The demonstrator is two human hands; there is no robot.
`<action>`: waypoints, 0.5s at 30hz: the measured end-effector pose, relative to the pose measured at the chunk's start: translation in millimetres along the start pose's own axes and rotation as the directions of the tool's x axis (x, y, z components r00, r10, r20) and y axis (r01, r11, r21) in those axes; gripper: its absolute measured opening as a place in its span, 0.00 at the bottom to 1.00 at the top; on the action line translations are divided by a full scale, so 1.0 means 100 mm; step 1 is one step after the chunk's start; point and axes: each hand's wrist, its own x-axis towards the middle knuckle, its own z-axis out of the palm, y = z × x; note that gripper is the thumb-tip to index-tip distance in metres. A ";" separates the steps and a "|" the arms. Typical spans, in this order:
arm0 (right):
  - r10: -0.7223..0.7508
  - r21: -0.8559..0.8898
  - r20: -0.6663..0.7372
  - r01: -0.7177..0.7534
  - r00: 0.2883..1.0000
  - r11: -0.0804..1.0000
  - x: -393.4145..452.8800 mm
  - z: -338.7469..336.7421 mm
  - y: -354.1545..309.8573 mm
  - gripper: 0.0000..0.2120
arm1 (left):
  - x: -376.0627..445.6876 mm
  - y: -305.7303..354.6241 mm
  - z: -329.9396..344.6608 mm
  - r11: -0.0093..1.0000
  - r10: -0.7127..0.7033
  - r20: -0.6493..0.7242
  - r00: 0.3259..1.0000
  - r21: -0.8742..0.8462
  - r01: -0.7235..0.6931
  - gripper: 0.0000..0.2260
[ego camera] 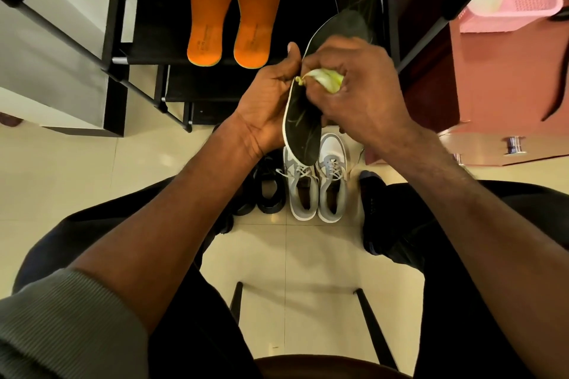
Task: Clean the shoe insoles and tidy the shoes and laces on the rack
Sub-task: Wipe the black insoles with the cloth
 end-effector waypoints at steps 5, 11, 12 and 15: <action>-0.133 0.110 0.110 0.121 0.985 0.987 -0.06 0.04 -0.12 0.06 | 0.01 -0.08 -0.11 0.997 -0.007 -0.040 0.999 0.081 0.010 0.26; -0.044 0.052 0.009 0.043 0.999 0.998 -0.02 0.08 -0.13 0.05 | 0.02 -0.06 -0.08 0.998 -0.020 -0.018 1.000 0.052 0.021 0.18; -0.083 0.074 0.048 0.079 0.995 0.994 -0.04 0.09 -0.17 0.05 | 0.02 -0.10 -0.12 0.998 -0.052 -0.023 0.998 0.028 0.053 0.19; -0.112 0.115 0.089 0.102 0.990 0.988 -0.06 0.08 -0.21 0.05 | 0.04 -0.17 -0.21 0.997 -0.059 -0.015 0.998 -0.058 0.058 0.15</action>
